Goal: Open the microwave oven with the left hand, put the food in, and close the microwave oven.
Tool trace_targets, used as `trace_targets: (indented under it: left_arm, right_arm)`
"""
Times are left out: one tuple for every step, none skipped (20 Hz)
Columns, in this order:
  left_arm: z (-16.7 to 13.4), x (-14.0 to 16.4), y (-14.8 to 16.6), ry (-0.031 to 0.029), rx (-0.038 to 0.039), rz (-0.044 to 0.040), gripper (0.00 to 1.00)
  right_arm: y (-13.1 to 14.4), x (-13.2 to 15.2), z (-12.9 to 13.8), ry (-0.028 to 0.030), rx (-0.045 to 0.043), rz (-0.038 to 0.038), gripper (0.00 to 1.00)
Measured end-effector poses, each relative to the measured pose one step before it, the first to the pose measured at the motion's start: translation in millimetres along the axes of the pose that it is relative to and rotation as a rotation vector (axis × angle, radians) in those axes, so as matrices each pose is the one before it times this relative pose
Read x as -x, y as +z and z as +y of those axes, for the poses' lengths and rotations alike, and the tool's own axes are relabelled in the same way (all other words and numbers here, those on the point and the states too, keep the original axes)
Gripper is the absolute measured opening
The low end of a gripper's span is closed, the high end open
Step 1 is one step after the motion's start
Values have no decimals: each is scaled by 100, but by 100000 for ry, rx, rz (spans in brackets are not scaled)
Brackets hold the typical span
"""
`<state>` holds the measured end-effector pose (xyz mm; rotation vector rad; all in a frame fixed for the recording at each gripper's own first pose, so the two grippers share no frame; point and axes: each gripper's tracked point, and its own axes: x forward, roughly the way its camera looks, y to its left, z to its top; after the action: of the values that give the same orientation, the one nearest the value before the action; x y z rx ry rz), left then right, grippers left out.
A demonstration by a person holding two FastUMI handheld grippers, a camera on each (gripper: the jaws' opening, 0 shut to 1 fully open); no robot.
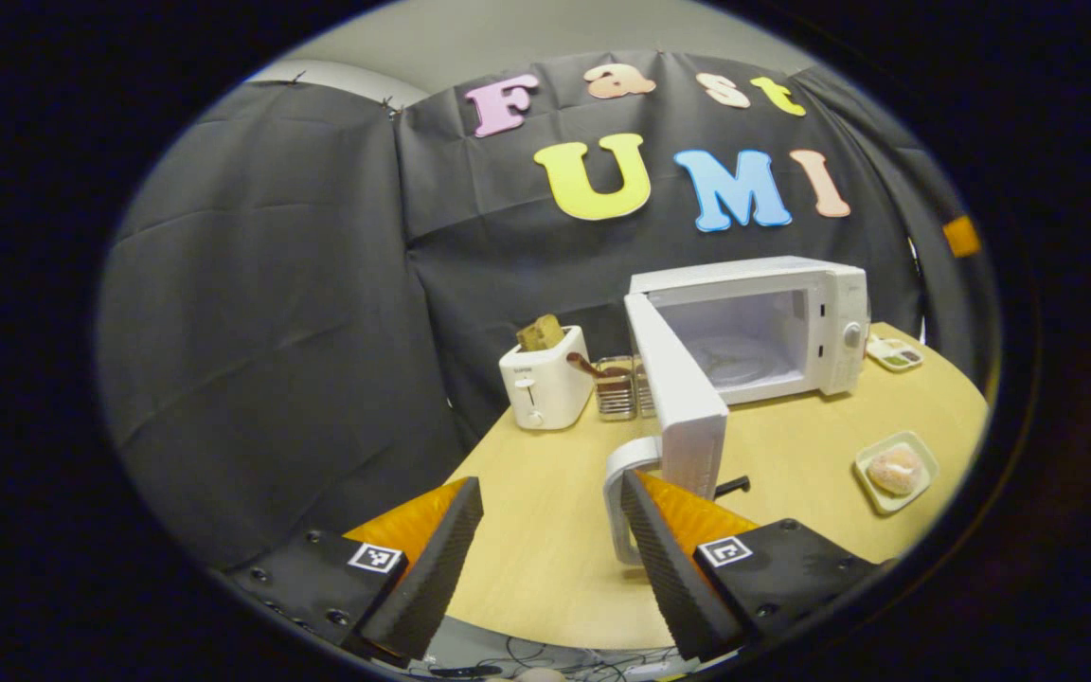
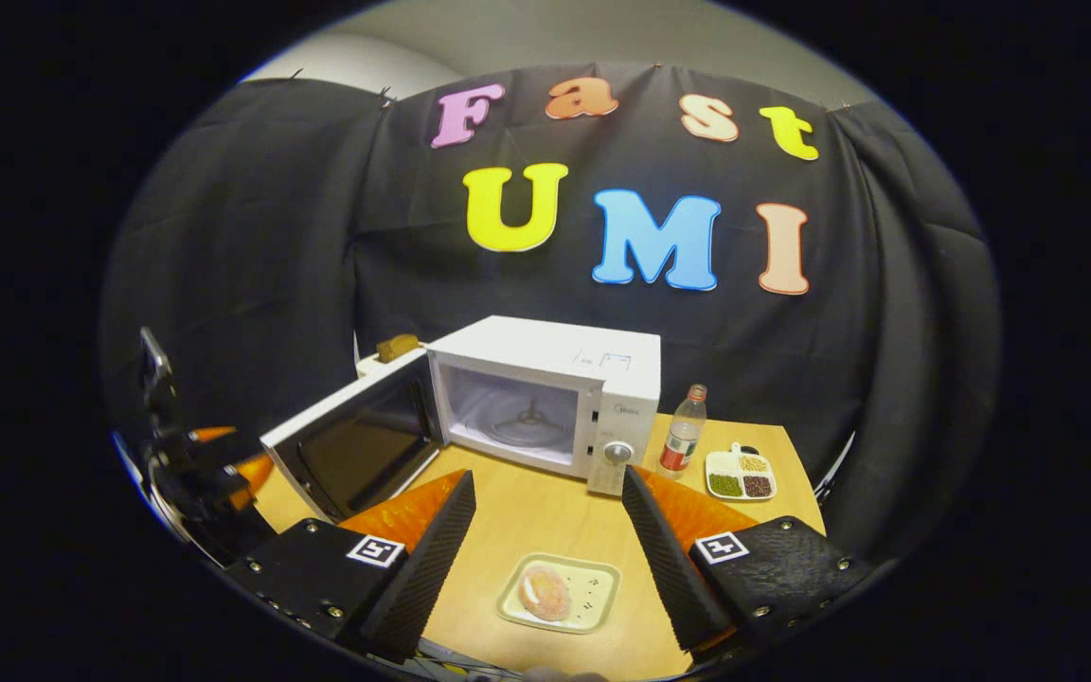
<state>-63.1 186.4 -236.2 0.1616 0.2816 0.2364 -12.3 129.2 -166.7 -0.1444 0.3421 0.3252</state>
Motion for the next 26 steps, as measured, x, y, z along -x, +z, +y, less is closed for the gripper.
trace_targets:
  left_arm:
    - [70,613,1014,1124,428,-1307,100]
    - [-10,734,1306,829,205,-1817,100]
    - [2,719,1457,1031,-119,-1267,100]
    - [-154,689,1495,346,66,-1200,97]
    - [-170,705,1474,581,768,-1081,94]
    - [-556,656,1645,-50,960,-1157,98]
    - [-476,609,1497,389,461,-1073,97]
    - [-500,308,1426,289,378,-1126,100]
    - [-792,304,1739,-453,904,-2327,100]
    - [-811,256,1395,-796,1031,-1778,100]
    - [-597,379,969,-928,848,-732,100]
    - [-534,103,847,-835,568,-1104,100]
    - [-563,-74,832,-1457,419,-1431,97]
    - [-398,-71,763,-748,-42,-1165,94]
    - [-339,-248,589,-1142,-141,-1051,94]
    - [-265,-184,530,-1135,-260,-553,95]
    - [-256,-296,458,-1136,-230,-532,97]
    - [-122,-72,422,-934,-195,-688,100]
    - [-49,-253,381,-699,101,-473,100]
    - [-26,-254,335,-605,169,-615,97]
    - [4,-196,160,-430,212,-116,100]
    - [104,-93,166,-315,267,-356,100]
    - [-17,-84,-108,-211,228,234,97]
    - [137,-115,-63,-150,57,574,100]
    - [10,-60,-218,-688,352,212,100]
    - [-10,10,-109,-305,46,138,100]
  right_arm:
    - [-2105,-542,-99,739,5025,2766,96]
    - [-2142,-588,192,1033,4423,2925,96]
    - [-1979,-808,91,792,4650,2659,96]
    - [-2024,-707,115,1339,4109,2883,95]
    - [-1944,-919,321,1627,2922,2012,96]
    - [-1844,-786,258,1920,793,2521,96]
    - [-1492,-898,618,3087,-632,2716,96]
    - [-1321,-900,986,3234,-950,2059,96]
    - [-584,-888,468,1343,617,302,96]
    - [-587,-939,148,256,1896,1240,96]
    - [-501,-676,204,278,794,918,95]
    - [-338,-941,324,189,-530,-231,96]
    - [-333,-878,154,24,-617,986,96]
    - [-446,-712,37,-222,-603,1181,96]
    - [-118,-665,124,92,-1217,626,96]
    - [-286,-711,271,62,-1053,826,96]
    - [-405,-368,24,-606,-603,1682,96]
    - [-445,-396,-14,-245,-15,1593,96]
    - [-384,-166,-50,-280,-297,1122,95]
    - [-603,-355,223,779,-859,963,95]
    - [-607,-320,5,458,-350,1769,96]
    - [-653,-349,1,820,221,1817,95]
    - [-334,-87,-139,-20,500,824,95]
    - [26,-186,-180,-659,-194,-899,95]
    - [-122,-197,-26,-286,293,698,95]
    - [210,-75,210,464,-1230,-1144,94]
